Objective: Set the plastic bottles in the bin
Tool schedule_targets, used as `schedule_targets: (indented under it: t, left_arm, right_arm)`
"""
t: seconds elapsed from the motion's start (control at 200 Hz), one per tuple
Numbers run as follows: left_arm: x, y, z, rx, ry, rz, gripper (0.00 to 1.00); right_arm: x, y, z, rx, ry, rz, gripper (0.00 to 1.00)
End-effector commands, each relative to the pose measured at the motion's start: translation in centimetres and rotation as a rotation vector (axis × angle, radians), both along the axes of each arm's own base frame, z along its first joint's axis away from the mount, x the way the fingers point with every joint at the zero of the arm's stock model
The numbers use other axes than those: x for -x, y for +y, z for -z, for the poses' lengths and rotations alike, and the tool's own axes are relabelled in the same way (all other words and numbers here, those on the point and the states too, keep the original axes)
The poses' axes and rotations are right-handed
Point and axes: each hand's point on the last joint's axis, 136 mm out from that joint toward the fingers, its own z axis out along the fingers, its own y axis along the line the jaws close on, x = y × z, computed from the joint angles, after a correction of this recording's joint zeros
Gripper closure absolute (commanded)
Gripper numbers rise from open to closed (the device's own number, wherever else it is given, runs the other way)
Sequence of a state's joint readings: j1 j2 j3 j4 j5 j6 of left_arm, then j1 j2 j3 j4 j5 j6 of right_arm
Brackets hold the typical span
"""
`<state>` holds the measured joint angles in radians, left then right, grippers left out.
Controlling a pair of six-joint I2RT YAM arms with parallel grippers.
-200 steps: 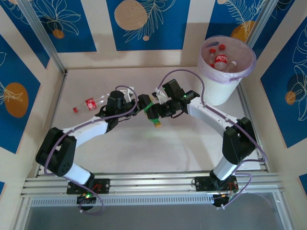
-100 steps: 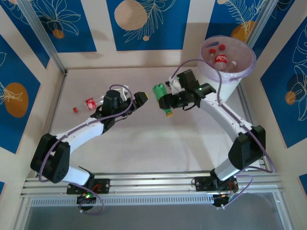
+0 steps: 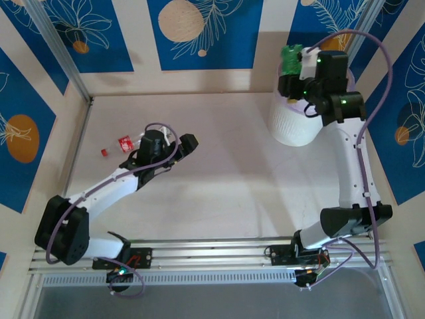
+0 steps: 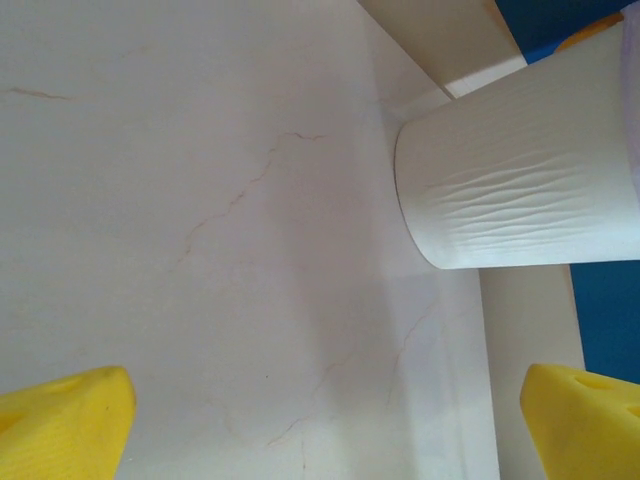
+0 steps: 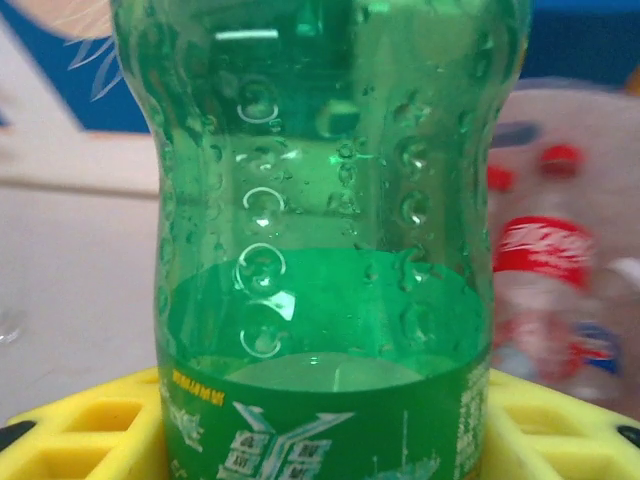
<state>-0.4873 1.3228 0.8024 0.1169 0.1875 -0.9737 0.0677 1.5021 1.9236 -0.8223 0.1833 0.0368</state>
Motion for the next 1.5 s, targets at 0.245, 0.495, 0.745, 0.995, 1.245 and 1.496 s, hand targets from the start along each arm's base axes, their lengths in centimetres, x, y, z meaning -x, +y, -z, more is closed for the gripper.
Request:
schedule_targets:
  t: [0.245, 0.495, 0.745, 0.995, 1.245, 1.496]
  left_arm:
    - [1.3, 4.0, 0.1, -0.148, 0.002, -0.108, 0.04]
    - [2.0, 5.2, 0.1, -0.177, 0.009, -0.146, 0.05]
    - [2.0, 5.5, 0.4, -0.188, 0.015, -0.157, 0.05]
    - [1.9, 5.7, 0.7, -0.192, 0.032, -0.175, 0.05]
    - [2.0, 6.0, 1.0, -0.195, 0.042, -0.188, 0.05]
    - [1.9, 6.1, 1.2, -0.198, 0.046, -0.192, 0.05]
  right_arm:
    - [-5.4, -10.3, 1.1, 0.054, 0.003, 0.27, 0.65]
    - [-8.3, -14.5, 4.9, 0.006, 0.064, 0.341, 0.69]
    - [-10.1, -15.5, 9.1, -0.031, 0.156, 0.332, 0.69]
    - [-11.3, -15.0, 13.2, -0.052, 0.24, 0.315, 0.67]
    - [-12.1, -14.7, 15.6, -0.06, 0.298, 0.309, 0.52]
    - [-12.4, -14.2, 16.7, -0.072, 0.321, 0.294, 0.32]
